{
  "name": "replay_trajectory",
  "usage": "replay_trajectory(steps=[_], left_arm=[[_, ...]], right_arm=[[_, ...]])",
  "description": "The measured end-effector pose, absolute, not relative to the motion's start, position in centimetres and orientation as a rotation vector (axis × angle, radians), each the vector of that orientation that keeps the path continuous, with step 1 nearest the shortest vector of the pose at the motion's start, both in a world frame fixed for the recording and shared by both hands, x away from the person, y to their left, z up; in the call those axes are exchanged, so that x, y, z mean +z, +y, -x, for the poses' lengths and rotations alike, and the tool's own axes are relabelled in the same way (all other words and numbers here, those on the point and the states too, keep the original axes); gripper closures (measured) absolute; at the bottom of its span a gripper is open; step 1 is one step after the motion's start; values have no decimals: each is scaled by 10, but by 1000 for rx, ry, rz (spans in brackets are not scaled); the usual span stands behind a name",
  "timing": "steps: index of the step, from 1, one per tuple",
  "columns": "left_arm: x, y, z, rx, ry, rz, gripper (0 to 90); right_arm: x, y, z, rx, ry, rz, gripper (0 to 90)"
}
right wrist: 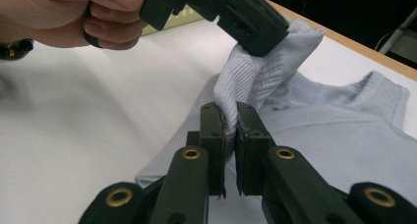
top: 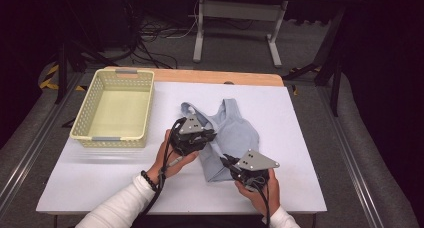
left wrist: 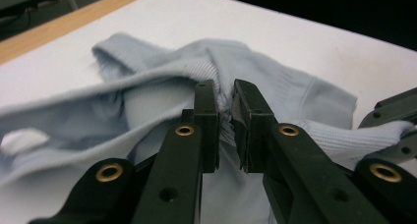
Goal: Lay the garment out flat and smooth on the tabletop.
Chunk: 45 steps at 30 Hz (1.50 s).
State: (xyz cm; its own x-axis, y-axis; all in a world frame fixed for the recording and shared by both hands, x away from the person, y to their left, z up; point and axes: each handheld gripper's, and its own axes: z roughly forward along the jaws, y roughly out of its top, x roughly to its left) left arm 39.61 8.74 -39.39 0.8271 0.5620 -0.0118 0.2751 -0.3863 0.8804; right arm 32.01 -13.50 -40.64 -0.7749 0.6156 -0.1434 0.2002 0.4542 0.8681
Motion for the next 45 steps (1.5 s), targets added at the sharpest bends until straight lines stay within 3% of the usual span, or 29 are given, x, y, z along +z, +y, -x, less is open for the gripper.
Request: replay_trajectory(steps=[9, 11, 15, 23, 32, 39, 41, 44, 45], left_arm=[[-373, 90, -382, 389, 595, -1958, 298], [-372, 95, -375, 374, 581, -1944, 221], [-387, 91, -355, 334, 572, -1983, 154], [-425, 49, -337, 248, 553, -2118, 130], [-458, 27, -336, 304, 585, -2258, 153], [-463, 23, -341, 298, 593, -2301, 291], [-462, 24, -344, 276, 597, -2301, 330], [-462, 26, -347, 240, 591, -2303, 416], [-462, 27, -347, 235, 578, -2306, 437]], right_arm=[[-410, -165, -323, 1251, 2226, -785, 842], [-413, -174, -323, 1246, 2217, -818, 842], [-418, -190, -320, 1215, 2197, -865, 841], [-426, -212, -310, 1113, 2147, -904, 841], [-439, -230, -316, 1059, 2165, -1005, 839], [-450, -230, -324, 998, 2220, -1047, 827], [-451, -230, -326, 990, 2224, -1052, 773], [-447, -231, -326, 1002, 2187, -1073, 580], [-444, -232, -326, 1025, 2172, -1072, 566]])
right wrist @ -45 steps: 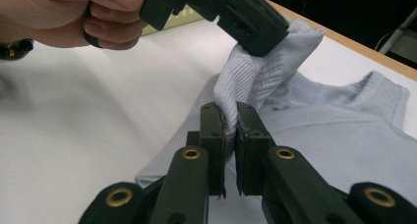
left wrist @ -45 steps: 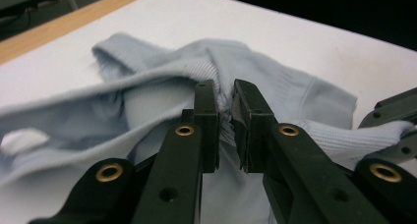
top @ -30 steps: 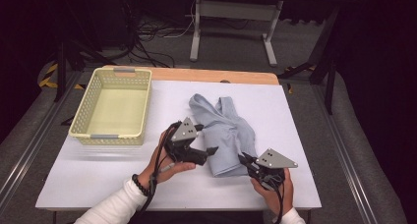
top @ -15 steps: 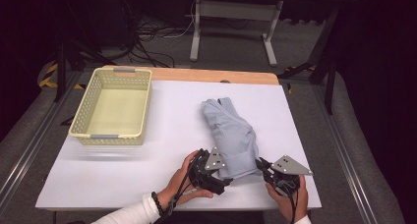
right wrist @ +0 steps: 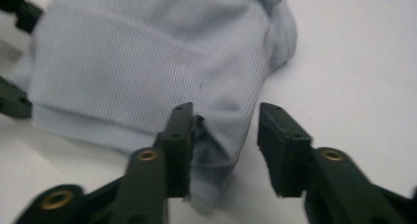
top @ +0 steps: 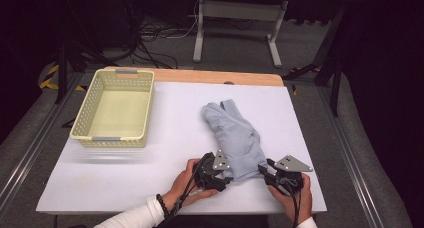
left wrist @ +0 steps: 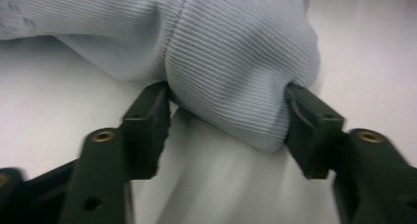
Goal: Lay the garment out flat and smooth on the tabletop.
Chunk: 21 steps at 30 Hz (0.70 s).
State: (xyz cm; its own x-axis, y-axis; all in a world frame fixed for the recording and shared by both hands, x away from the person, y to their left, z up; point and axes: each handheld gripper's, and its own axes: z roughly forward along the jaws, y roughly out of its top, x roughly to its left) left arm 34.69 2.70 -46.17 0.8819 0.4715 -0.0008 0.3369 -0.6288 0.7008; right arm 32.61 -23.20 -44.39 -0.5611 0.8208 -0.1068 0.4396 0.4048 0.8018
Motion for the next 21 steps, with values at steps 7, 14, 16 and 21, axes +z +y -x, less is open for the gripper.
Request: replay_trajectory(steps=[7, 14, 16, 21], left_arm=[[-460, 37, -352, 209, 514, -2316, 722], [-455, 59, -358, 195, 499, -2361, 767], [-452, 68, -359, 214, 497, -2375, 768], [-449, 88, -357, 238, 524, -2384, 768]], right_arm=[[-418, -238, -329, 1150, 2068, -1065, 461], [-413, -220, -372, 1213, 2097, -1013, 446], [-417, -210, -390, 1207, 2134, -990, 428], [-433, -191, -417, 1175, 2231, -1019, 388]])
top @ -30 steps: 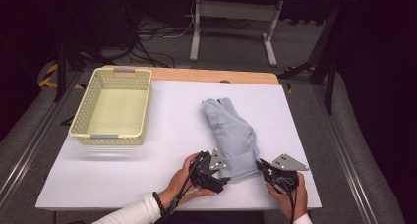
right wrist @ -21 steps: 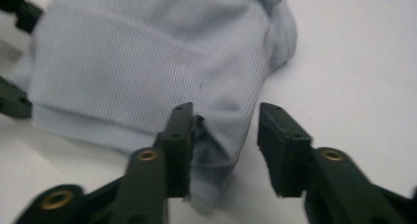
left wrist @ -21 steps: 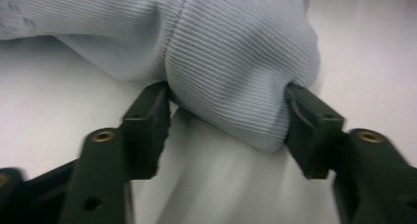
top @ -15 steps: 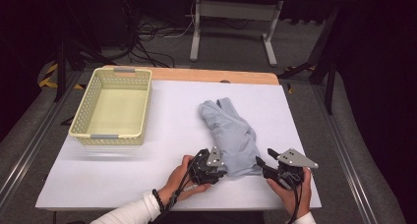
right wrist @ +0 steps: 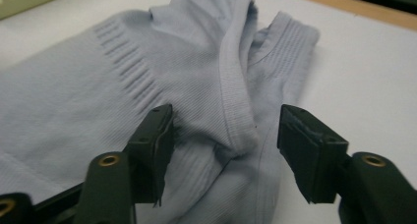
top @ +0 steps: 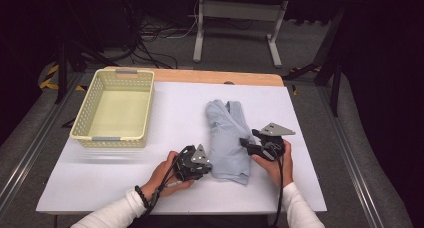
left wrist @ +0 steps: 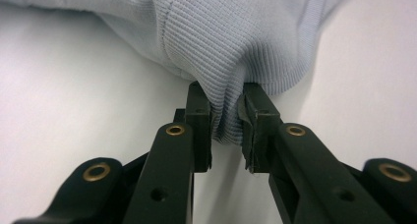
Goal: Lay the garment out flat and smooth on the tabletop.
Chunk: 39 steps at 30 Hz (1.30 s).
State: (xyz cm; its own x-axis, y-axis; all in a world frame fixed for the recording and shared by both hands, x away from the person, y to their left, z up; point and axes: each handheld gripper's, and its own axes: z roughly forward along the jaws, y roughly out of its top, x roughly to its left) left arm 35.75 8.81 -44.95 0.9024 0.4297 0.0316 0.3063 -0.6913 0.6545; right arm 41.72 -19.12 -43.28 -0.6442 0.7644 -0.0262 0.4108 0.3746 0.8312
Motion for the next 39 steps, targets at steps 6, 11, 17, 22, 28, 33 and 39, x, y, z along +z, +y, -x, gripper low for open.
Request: replay_trajectory(steps=[6, 11, 17, 22, 28, 33, 39], left_arm=[[-455, 100, -353, 212, 553, -2362, 764], [-460, 103, -352, 214, 555, -2322, 757], [-461, 102, -350, 232, 561, -2314, 756], [-461, 101, -349, 241, 561, -2305, 750], [-459, 101, -348, 252, 561, -2303, 710], [-455, 103, -347, 266, 558, -2292, 706], [-455, 105, -352, 278, 573, -2277, 692]], right_arm=[[-439, -178, -424, 1111, 2288, -1007, 571], [-439, -175, -418, 1113, 2308, -934, 771], [-423, -176, -404, 1148, 2232, -858, 845], [-405, -181, -388, 1162, 2163, -801, 880], [-400, -194, -373, 1152, 2149, -826, 885], [-398, -204, -360, 1153, 2136, -854, 885], [-427, -208, -366, 1077, 2202, -934, 885]])
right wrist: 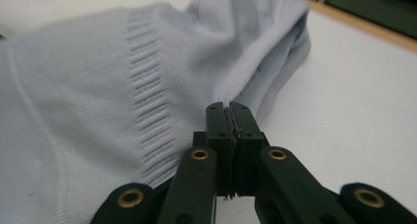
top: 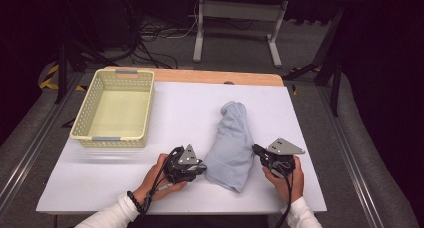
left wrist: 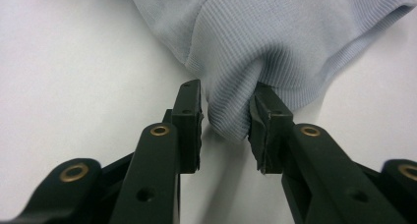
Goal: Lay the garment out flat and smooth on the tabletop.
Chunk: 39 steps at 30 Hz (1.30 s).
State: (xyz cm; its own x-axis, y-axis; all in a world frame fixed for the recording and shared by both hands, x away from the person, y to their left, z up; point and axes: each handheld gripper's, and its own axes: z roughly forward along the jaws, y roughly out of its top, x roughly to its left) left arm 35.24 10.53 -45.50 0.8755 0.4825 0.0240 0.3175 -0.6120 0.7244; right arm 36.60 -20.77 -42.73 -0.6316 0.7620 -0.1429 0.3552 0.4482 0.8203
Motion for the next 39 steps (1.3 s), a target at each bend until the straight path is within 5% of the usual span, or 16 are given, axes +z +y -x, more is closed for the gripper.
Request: replay_trajectory(steps=[10, 13, 23, 32, 39], left_arm=[[-457, 107, -360, 256, 597, -2264, 671], [-450, 112, -356, 241, 556, -2219, 571], [-435, 106, -364, 315, 661, -2102, 324], [-461, 85, -392, 155, 756, -2168, 377], [-462, 85, -391, 97, 717, -2199, 583]], right_arm=[[-452, -202, -385, 1036, 2239, -1002, 784], [-447, -203, -381, 1021, 2200, -1011, 654], [-442, -205, -382, 1114, 2169, -1054, 439], [-456, -205, -403, 1046, 2255, -1203, 358], [-456, -207, -409, 1134, 2370, -1211, 579]])
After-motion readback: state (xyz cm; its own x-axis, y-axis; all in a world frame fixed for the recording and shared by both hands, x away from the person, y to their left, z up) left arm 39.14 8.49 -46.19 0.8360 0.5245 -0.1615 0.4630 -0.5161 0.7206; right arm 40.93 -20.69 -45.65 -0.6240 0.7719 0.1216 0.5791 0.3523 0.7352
